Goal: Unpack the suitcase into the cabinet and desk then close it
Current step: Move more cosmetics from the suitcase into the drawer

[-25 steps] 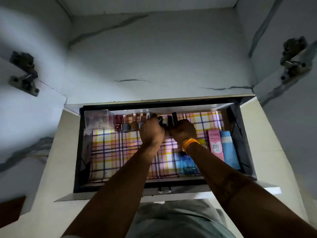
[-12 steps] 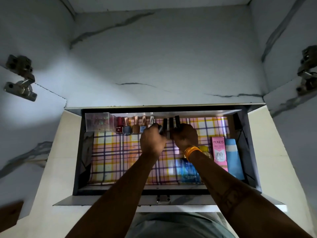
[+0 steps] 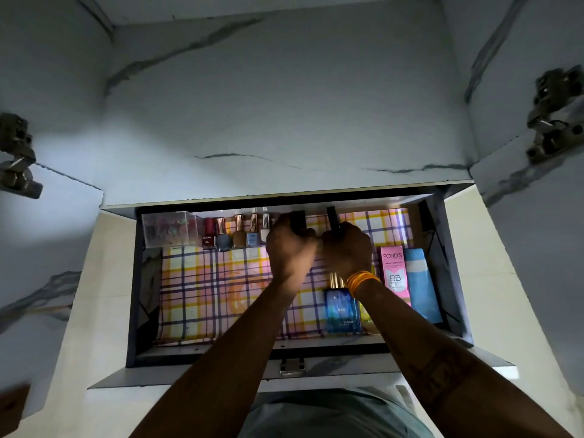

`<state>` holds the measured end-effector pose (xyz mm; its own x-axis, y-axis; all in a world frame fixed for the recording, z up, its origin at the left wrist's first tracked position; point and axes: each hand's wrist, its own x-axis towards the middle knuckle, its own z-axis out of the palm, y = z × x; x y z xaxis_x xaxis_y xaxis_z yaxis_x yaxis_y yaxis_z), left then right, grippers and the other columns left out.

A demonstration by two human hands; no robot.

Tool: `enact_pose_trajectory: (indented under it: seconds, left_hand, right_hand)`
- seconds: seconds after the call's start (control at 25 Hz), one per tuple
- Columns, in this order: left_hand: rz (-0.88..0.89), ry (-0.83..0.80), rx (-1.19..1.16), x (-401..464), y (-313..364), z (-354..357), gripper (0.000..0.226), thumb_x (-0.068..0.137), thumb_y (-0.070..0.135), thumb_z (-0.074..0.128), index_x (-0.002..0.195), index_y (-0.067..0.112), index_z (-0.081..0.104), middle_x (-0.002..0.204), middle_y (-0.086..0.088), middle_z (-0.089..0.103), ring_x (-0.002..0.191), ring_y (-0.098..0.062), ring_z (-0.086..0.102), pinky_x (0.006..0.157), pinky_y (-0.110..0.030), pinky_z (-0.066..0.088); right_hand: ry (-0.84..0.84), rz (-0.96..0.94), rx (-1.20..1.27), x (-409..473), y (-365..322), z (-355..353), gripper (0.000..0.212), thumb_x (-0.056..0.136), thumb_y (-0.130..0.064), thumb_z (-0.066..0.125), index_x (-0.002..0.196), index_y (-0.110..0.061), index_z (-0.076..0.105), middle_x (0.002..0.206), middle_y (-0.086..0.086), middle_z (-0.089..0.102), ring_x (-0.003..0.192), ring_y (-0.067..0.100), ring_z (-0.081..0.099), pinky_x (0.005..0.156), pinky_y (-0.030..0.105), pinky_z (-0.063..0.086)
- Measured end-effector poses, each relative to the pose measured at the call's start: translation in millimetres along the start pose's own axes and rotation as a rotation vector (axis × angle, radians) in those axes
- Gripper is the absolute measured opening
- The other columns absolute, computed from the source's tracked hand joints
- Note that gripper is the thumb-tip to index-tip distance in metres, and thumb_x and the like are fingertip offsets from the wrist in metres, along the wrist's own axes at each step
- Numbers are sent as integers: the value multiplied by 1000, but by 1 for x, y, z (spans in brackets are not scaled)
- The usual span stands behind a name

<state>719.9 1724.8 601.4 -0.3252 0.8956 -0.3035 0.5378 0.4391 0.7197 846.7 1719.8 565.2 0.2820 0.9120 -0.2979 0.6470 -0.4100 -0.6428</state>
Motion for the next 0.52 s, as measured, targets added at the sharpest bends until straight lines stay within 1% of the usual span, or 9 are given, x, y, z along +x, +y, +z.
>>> enact_pose_trajectory:
  seconds: [0.08, 0.12, 0.16, 0.24, 0.32, 0.4, 0.52]
  left_hand:
    - [116, -20, -1, -6, 11, 7, 37, 84, 1, 70, 120, 8, 68, 110, -5, 74, 97, -24, 72, 78, -28, 56]
    - [166, -24, 23, -6, 12, 11, 38, 87, 2, 70, 124, 8, 68, 114, -5, 76, 99, -22, 73, 76, -23, 53]
    - [200, -22, 69, -5, 11, 13, 37, 91, 8, 70, 128, 10, 67, 114, -5, 76, 98, -21, 75, 72, -19, 50]
    - [241, 9, 196, -4, 7, 16, 30, 97, 24, 68, 126, 14, 68, 103, -5, 78, 88, -21, 75, 65, -20, 43]
    - [282, 16, 324, -4, 3, 19, 27, 99, 35, 64, 118, 16, 69, 96, -3, 76, 84, -20, 73, 64, -23, 39]
    - [290, -19, 430, -2, -1, 22, 32, 102, 43, 58, 121, 17, 66, 98, -1, 74, 87, -18, 71, 66, -24, 38]
    - [270, -62, 495, 3, -8, 25, 38, 104, 48, 53, 125, 18, 63, 99, 0, 73, 86, -16, 70, 66, -24, 39]
  right_hand:
    - [-21, 48, -45, 5, 4, -3, 30, 93, -35, 68, 88, -6, 71, 89, 16, 72, 87, 35, 70, 64, 29, 42]
    - [-24, 62, -42, 7, 5, -4, 35, 93, -40, 68, 87, -6, 70, 88, 15, 72, 85, 34, 69, 64, 30, 45]
    - [-21, 67, -29, 7, 5, -5, 39, 93, -45, 67, 86, -7, 69, 86, 14, 71, 84, 33, 69, 64, 30, 47]
    - [-22, 84, 11, 6, 2, -7, 43, 93, -50, 69, 89, -7, 67, 86, 10, 70, 83, 29, 67, 65, 31, 47]
    - [-41, 106, 59, 2, 1, -12, 40, 92, -45, 73, 93, -6, 66, 82, 3, 66, 78, 22, 61, 62, 27, 41]
    - [-47, 104, 77, 0, 3, -14, 37, 91, -42, 75, 91, -7, 67, 77, -1, 62, 74, 19, 60, 60, 25, 38]
    - [-52, 49, 68, 0, 7, -12, 36, 90, -45, 74, 78, -13, 64, 69, -5, 59, 70, 20, 62, 55, 22, 36]
